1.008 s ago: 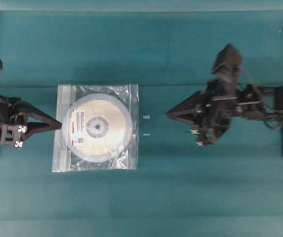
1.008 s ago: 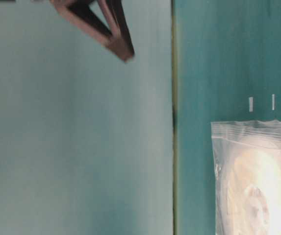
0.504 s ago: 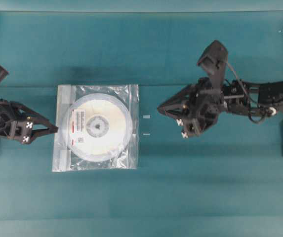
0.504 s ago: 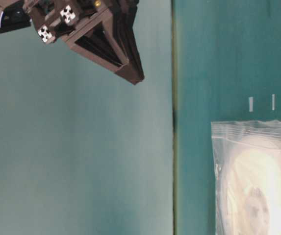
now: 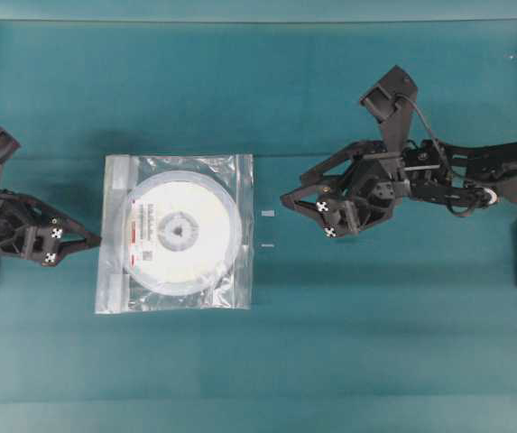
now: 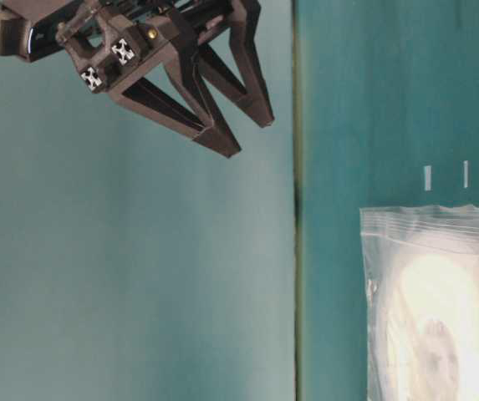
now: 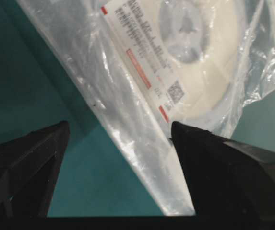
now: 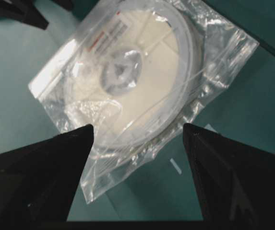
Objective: Take out the reel from the clear zip bag.
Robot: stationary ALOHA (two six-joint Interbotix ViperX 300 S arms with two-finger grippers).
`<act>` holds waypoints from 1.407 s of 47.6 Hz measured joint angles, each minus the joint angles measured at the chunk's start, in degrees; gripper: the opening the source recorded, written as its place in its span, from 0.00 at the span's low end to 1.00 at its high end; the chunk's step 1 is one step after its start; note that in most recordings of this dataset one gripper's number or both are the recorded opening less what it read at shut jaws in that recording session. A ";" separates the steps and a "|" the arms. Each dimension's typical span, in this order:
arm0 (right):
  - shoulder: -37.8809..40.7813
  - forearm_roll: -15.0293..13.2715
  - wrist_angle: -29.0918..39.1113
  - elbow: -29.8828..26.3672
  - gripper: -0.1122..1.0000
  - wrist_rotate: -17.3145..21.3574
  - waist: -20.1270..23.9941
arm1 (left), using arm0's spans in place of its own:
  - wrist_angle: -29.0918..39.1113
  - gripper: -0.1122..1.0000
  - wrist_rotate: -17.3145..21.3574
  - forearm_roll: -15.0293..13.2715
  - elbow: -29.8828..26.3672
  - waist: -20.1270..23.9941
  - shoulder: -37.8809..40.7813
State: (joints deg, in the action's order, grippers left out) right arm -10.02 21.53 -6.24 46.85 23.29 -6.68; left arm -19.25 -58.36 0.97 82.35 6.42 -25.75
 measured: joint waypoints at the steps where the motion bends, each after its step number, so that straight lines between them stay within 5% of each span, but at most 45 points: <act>1: 0.00 0.09 -0.09 0.00 0.89 0.00 -0.09 | -0.79 0.93 0.00 -0.09 0.18 0.00 0.79; 21: 0.26 0.09 0.00 0.35 0.89 0.00 0.26 | -13.27 0.93 0.00 -0.09 -2.64 1.05 16.17; 34: 0.26 0.09 0.00 0.35 0.89 0.00 0.70 | -16.52 0.89 -0.18 0.00 -2.99 1.14 18.98; 53: 0.44 0.09 0.00 2.20 0.88 0.00 1.76 | -13.54 0.15 0.18 -0.18 -4.66 1.76 19.78; 67: 3.08 0.09 0.09 2.11 0.86 0.09 1.93 | -12.48 0.10 0.26 -0.18 -4.92 1.76 19.69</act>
State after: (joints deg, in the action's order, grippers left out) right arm -6.94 21.62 -6.15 48.96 23.38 -4.75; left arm -31.73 -58.10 0.79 77.43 8.17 -6.06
